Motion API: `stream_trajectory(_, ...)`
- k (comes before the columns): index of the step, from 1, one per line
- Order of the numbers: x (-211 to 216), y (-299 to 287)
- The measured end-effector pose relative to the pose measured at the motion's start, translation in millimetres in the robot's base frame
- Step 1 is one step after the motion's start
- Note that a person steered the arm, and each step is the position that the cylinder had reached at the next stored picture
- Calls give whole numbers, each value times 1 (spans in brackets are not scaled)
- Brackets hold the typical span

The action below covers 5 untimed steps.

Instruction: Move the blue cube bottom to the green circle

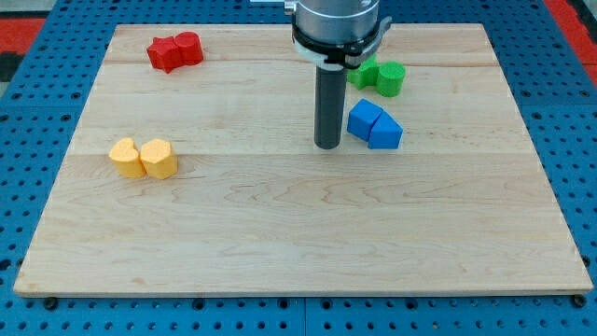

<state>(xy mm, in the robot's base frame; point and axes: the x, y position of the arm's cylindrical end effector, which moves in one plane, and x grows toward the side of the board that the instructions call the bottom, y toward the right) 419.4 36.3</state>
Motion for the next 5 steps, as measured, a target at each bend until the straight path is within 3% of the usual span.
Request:
stream_trajectory(2,-59,53)
stream_trajectory(3,-47,44)
stream_trajectory(5,21,14)
